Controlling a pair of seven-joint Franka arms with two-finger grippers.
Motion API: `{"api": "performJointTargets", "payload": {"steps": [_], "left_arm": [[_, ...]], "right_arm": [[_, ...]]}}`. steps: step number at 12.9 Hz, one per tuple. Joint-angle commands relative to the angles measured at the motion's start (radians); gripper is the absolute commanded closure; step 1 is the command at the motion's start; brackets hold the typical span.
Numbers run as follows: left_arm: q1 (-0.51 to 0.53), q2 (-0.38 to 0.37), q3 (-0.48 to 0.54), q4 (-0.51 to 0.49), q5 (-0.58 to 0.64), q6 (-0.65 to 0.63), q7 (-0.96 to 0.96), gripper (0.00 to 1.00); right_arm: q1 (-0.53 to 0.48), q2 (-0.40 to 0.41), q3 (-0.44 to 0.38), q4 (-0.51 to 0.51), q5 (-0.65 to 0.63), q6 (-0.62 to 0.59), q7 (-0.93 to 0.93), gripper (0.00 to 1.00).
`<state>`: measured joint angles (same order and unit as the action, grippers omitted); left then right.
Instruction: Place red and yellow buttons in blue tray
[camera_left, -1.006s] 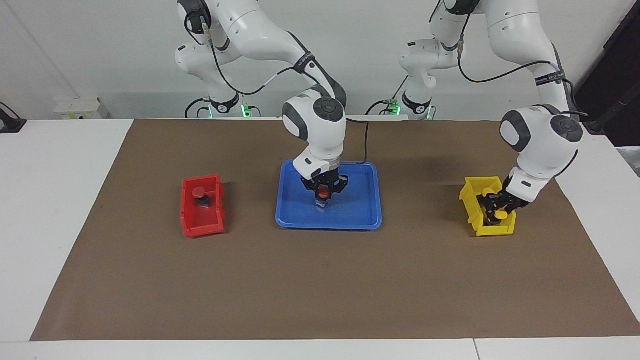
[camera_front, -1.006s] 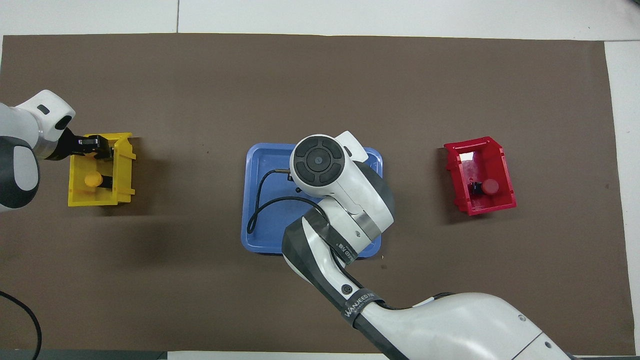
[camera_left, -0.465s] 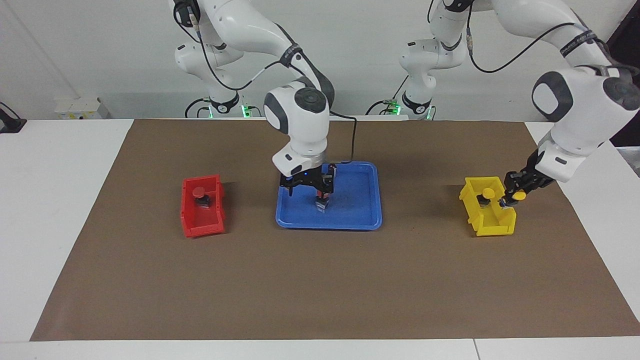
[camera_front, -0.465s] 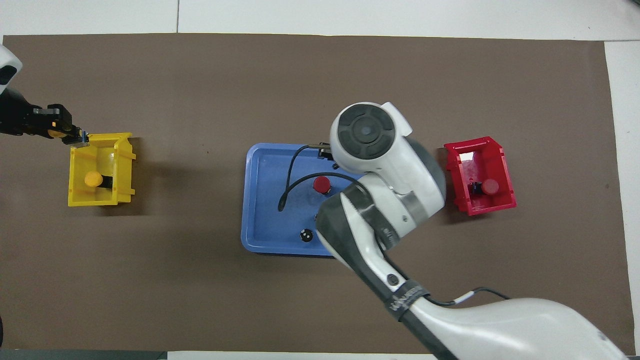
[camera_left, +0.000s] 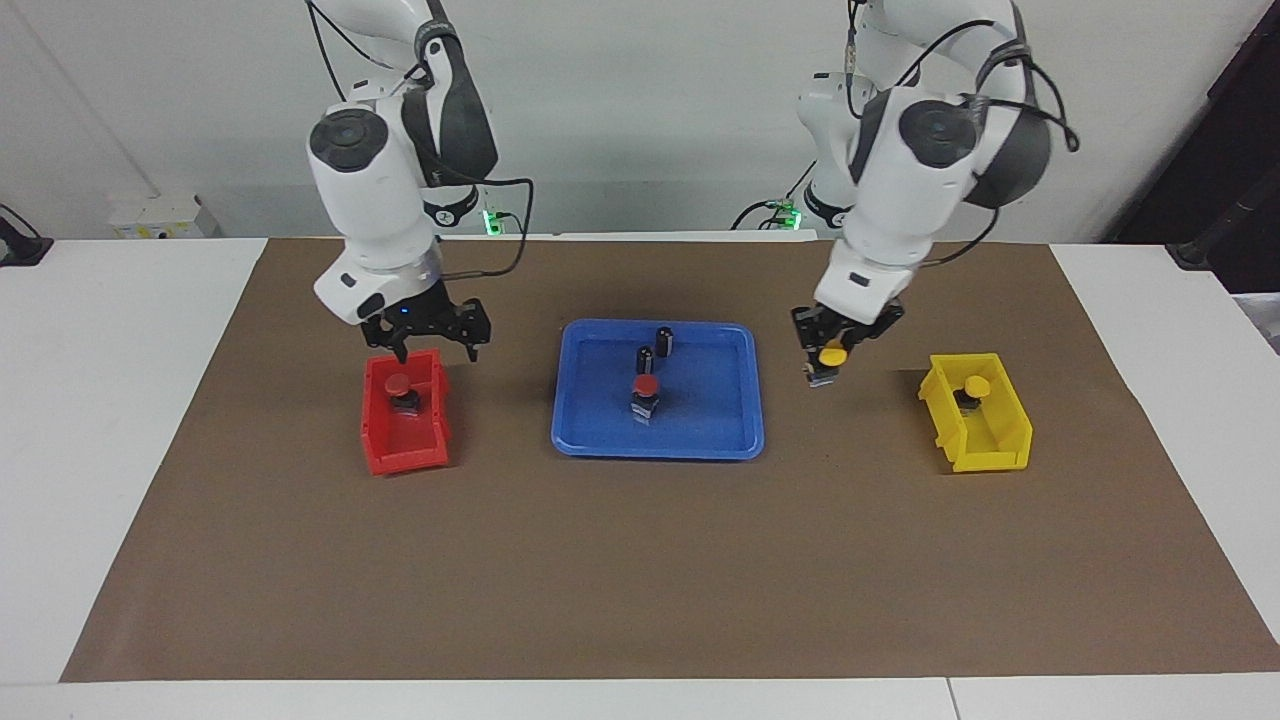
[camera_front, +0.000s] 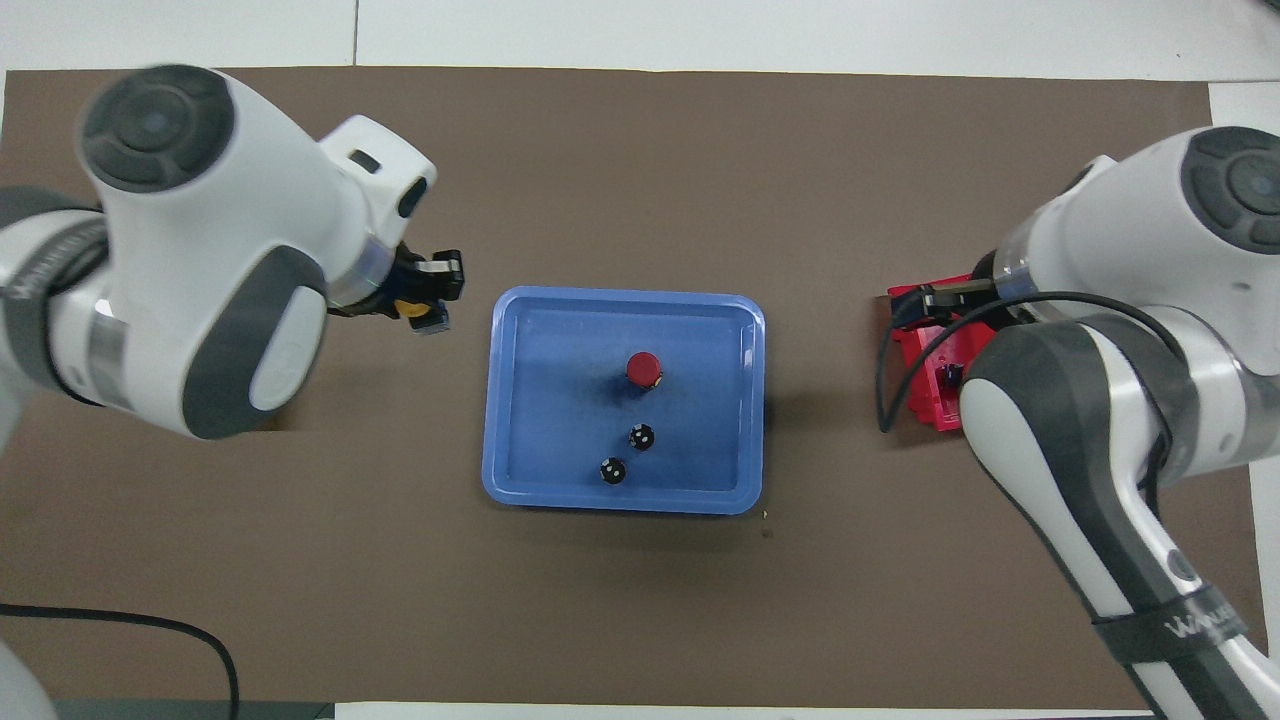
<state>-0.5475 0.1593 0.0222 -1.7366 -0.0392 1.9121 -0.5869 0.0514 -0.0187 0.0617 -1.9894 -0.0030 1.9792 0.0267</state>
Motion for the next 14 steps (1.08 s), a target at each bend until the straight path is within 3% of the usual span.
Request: {"api": "performJointTargets", "payload": {"steps": [1, 4, 7, 8, 11, 14], "left_arm": [[-0.072, 0.032, 0.018, -0.067, -0.028, 0.119, -0.06, 0.99], [-0.133, 0.104, 0.019, -0.095, -0.053, 0.238, -0.109, 0.99], [-0.158, 0.181, 0.019, -0.095, -0.054, 0.324, -0.129, 0.97], [-0.158, 0.184, 0.019, -0.1, -0.054, 0.328, -0.128, 0.85], [-0.16, 0.186, 0.021, -0.083, -0.054, 0.299, -0.132, 0.2], [-0.146, 0.114, 0.033, 0.033, -0.054, 0.086, -0.123, 0.08]], "right_arm": [[-0.073, -0.067, 0.015, -0.184, 0.021, 0.168, -0.124, 0.13], [-0.096, -0.035, 0.015, -0.209, 0.047, 0.254, -0.168, 0.32], [-0.099, -0.003, 0.015, -0.248, 0.049, 0.331, -0.168, 0.34], [-0.099, -0.004, 0.015, -0.27, 0.049, 0.355, -0.169, 0.35], [-0.119, -0.015, 0.015, -0.313, 0.049, 0.389, -0.179, 0.35], [-0.119, -0.015, 0.015, -0.344, 0.049, 0.406, -0.194, 0.35]]}}
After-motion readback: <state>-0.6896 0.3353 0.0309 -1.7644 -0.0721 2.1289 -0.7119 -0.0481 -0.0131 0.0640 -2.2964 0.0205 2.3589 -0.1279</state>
